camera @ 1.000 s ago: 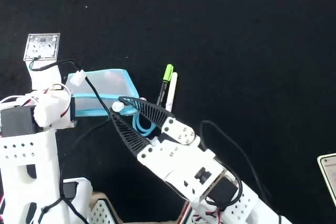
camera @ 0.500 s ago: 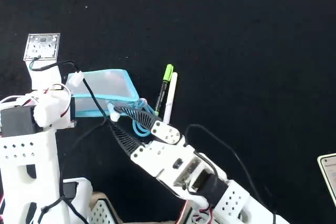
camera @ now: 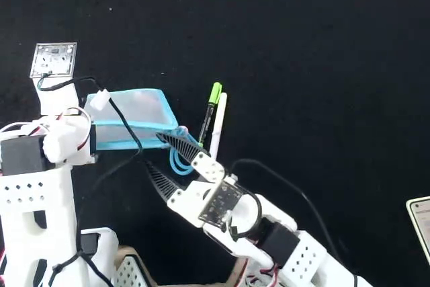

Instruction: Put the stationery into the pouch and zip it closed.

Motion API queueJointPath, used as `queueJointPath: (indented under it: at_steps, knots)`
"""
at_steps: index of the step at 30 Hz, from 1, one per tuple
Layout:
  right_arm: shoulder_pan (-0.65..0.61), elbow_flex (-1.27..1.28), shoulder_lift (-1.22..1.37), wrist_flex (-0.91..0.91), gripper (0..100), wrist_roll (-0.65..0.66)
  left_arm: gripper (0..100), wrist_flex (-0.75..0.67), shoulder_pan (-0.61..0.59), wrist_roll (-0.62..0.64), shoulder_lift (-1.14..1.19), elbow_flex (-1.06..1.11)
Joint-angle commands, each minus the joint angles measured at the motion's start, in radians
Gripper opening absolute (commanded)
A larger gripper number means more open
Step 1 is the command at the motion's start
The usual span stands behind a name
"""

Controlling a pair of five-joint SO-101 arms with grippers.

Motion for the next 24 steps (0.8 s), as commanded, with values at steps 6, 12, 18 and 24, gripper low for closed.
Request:
queueJointPath:
  at_steps: [6,12,18,24]
  knots:
    - [0.077,-0.239,-0.008,0.183,7.8,-0.008,3,-0.021,-0.007,0.009,0.0,-0.013]
    - [0.361,-0.464,0.001,0.454,7.8,-0.038,3,-0.021,-0.007,0.009,0.0,-0.013]
    - [0.451,-0.389,0.002,0.402,7.8,-0.212,3,-0.021,-0.008,0.009,0.0,-0.018]
    - [0.516,-0.24,0.067,0.227,7.8,-0.218,3,-0.021,-0.008,0.009,0.0,-0.016]
